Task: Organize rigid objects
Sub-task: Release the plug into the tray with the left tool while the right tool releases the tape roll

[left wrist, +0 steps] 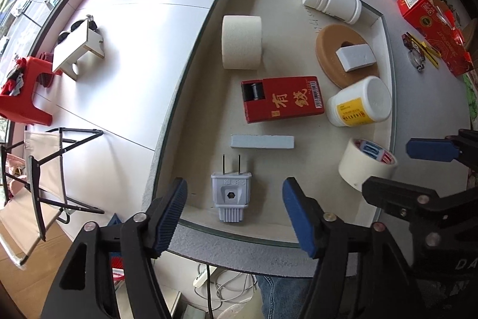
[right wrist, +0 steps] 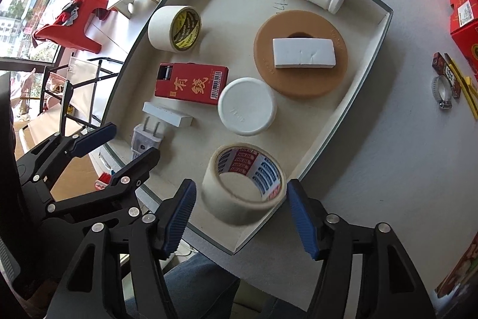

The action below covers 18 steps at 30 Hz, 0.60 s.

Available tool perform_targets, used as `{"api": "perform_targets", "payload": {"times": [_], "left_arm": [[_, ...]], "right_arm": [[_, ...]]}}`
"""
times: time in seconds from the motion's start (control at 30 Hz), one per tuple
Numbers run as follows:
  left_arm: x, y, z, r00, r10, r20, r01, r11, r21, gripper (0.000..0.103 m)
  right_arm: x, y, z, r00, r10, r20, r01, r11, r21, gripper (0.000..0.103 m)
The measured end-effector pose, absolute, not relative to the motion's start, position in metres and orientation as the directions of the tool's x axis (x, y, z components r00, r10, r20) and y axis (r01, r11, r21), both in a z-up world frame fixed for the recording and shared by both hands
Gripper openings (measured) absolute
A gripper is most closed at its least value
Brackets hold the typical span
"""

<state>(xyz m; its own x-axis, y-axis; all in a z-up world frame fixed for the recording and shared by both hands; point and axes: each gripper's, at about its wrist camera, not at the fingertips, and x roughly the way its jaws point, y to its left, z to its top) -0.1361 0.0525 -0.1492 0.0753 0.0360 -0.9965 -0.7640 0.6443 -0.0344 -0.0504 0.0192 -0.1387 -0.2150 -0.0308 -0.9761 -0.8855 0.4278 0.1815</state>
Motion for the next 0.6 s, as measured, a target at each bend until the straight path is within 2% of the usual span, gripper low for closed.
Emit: {"api": "perform_targets", "payload": {"times": [0.03,0.07,0.13,0.2,0.6], "left_arm": [[-0.139,0.055,-0.148,0.089,0.034,-0.995,-0.771,0.635,-0.047,0.085],[-0.141,0.056,-0.146,0.102,0.038,-0.994,-0.774,0.631,-0.055,0.088],[-0.140,0.056,-0.141,0.104,0.056,-0.993,-0.771,0.636,-0.045,0.091],[-0.137,0.054,-0.137,0.108,0.071,-0.992,-0.766,0.642,-0.037,0.103],[-0.088,0.034,-0.108,0.188,0.050,-0.981,-0.702,0.705,-0.099,0.103]], "right_arm": [[-0.046,0.017,-0.137,-0.225,-0.019,-0.974,-0.874,0.446,0.194,0.096],[-0.042,0.016,-0.135,-0.243,-0.002,-0.970,-0.859,0.464,0.214,0.099],[-0.036,0.013,-0.131,-0.259,0.019,-0.966,-0.841,0.488,0.235,0.101],[-0.033,0.010,-0.126,-0.251,0.024,-0.968,-0.836,0.499,0.229,0.101],[0.018,-0.039,-0.118,-0.239,0.051,-0.970,-0.714,0.667,0.211,0.101]]}}
